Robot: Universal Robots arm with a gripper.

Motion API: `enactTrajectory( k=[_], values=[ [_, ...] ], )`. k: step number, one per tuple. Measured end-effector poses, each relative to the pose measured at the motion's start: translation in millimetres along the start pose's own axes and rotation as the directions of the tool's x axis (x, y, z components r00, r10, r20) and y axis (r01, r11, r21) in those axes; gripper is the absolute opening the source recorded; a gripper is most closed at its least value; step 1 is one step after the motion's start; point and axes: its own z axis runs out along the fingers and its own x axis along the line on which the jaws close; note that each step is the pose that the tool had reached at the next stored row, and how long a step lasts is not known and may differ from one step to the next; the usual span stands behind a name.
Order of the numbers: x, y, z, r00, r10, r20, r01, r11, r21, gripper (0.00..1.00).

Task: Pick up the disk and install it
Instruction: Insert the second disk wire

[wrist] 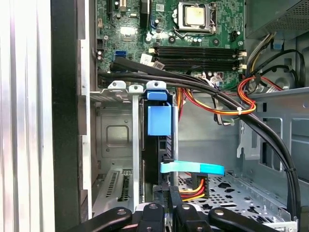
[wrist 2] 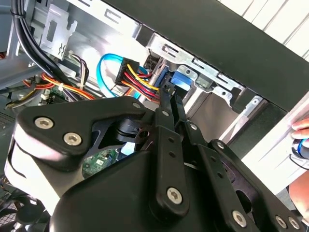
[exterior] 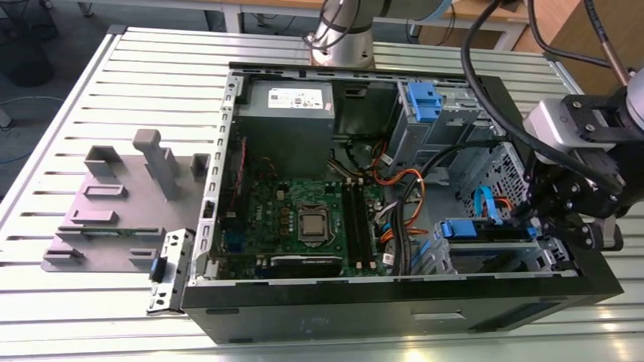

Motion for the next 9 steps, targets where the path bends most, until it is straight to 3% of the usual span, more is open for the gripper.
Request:
enactTrajectory(
  k=[9],
  values=[
    [0.8,0.1,3.5,1.0,0.0,-0.0002,0.0,1.0,0.0,0.16]
  ],
)
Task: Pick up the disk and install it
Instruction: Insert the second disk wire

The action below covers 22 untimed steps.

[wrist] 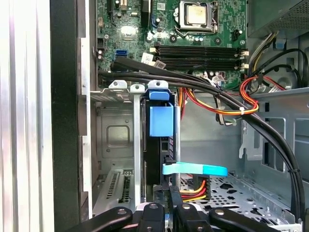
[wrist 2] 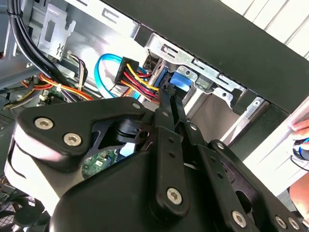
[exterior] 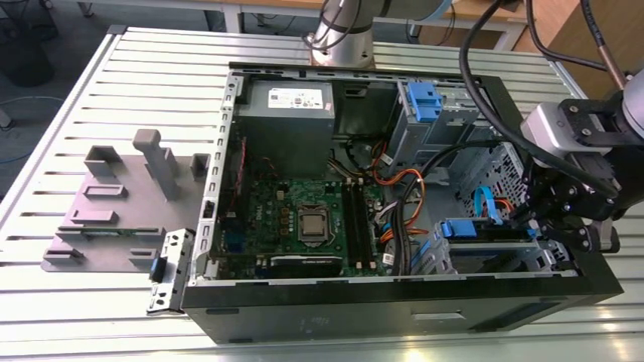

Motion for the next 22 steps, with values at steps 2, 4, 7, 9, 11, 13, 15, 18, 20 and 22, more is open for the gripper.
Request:
enactTrajectory(
  k=[2,4,7,9,11,13,15,18,20,22],
  values=[
    [0.0,0.0,0.3,1.0,0.0,0.0004,0.0,1.0,0.0,0.18],
    [0.0,0.0,0.2,1.0,0.0,0.0003,0.0,1.0,0.0,0.23],
    [0.0,0.0,1.7,1.0,0.0,-0.0009,0.0,1.0,0.0,0.3],
    [-0.2,0.1,3.5,1.0,0.0,-0.003,0.0,1.0,0.0001,0.3],
    [-1.3,0.1,4.6,1.0,0.0,-0.0056,0.0,1.0,0.0001,0.3],
    [-2.9,0.0,5.1,1.0,0.0,-0.0061,0.0,1.0,0.0001,0.3],
    [-4.5,-0.8,5.3,1.0,0.0,-0.0062,0.0,1.0,0.0001,0.3],
    [-5.4,-1.4,5.5,1.0,0.0,-0.0064,0.0,1.0,0.0002,0.3],
    [-5.5,-1.4,5.4,1.0,0.0,-0.0065,0.0,1.0,0.0002,0.3],
    [-5.8,-2.2,5.4,1.0,0.0,-0.0066,0.0,1.0,0.0001,0.3]
  ],
)
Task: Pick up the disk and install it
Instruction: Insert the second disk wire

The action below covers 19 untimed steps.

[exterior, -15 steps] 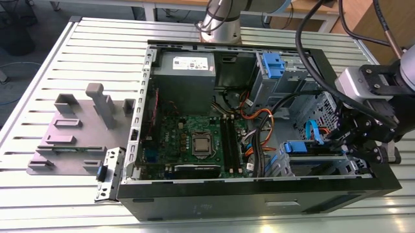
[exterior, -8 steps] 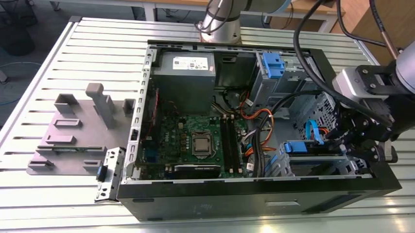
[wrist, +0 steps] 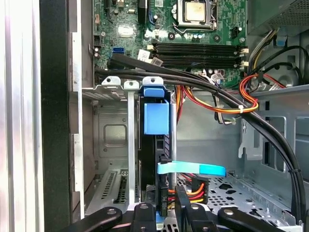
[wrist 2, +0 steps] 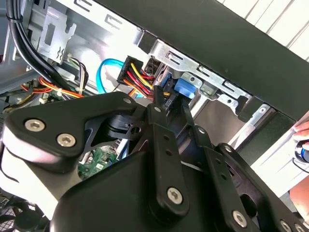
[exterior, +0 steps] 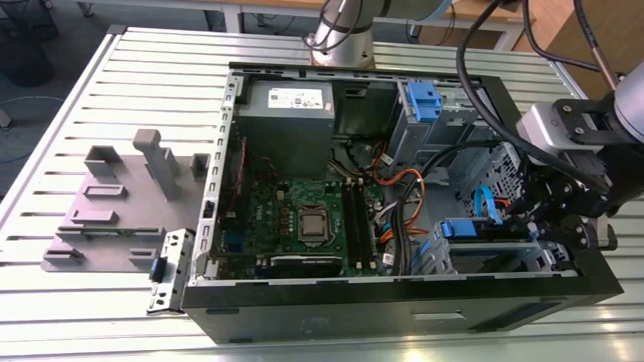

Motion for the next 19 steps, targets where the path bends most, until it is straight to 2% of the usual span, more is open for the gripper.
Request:
enactTrajectory(
  k=[3,12,16,19],
  values=[
    [-0.1,-2.1,0.1,1.0,0.0,-0.0002,0.0,1.0,-0.0003,0.3],
    [-0.1,-2.2,0.1,1.0,0.0,-0.0001,0.0,1.0,-0.0003,0.3],
    [0.0,-2.3,-0.1,1.0,0.0,-0.0005,0.0,1.0,-0.0003,0.17],
    [-0.1,-2.3,0.1,1.0,0.0,-0.0002,0.0,1.0,-0.0003,0.17]
  ],
)
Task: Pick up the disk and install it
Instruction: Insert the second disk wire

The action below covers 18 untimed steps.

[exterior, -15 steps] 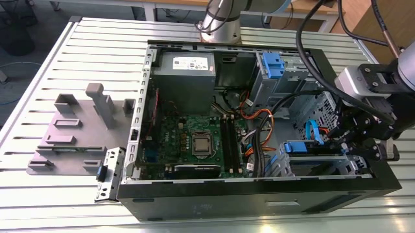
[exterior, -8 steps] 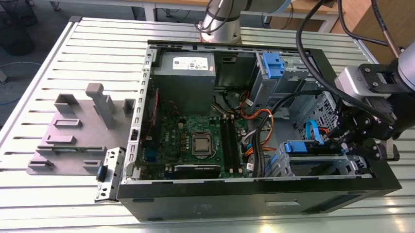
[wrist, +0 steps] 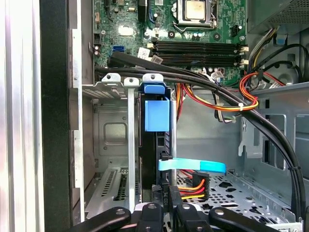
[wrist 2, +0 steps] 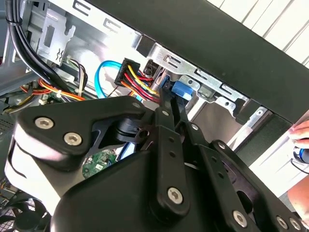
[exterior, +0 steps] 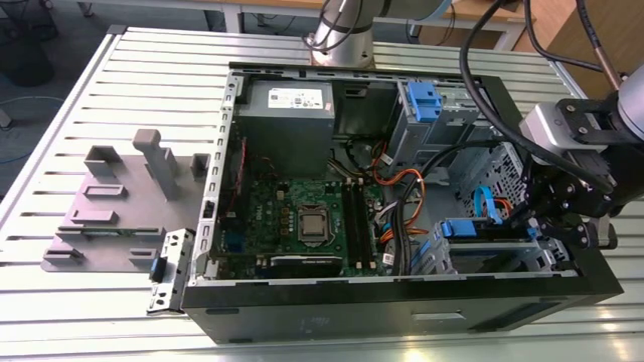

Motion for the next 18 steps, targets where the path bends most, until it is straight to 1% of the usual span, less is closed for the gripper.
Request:
enactTrajectory(
  k=[5,8,11,14,16,18],
  values=[
    [0.0,0.0,-0.4,1.0,0.0,0.0006,0.0,1.0,-0.0001,0.17],
    [-0.4,-0.1,-3.9,1.0,0.0,0.003,0.0,1.0,-0.0001,0.17],
    [-0.5,-0.1,-4.5,1.0,0.0,0.0081,0.0,1.0,-0.0002,0.17],
    [-0.5,1.9,-4.4,0.9999,0.0,0.0114,0.0,1.0,0.0001,0.17],
    [-0.4,4.5,-4.5,0.9999,0.0,0.0113,0.0,1.0,0.0009,0.17],
    [-0.3,5.0,-4.4,0.9999,0.0,0.0112,0.0,1.0,0.0011,0.17]
  ],
)
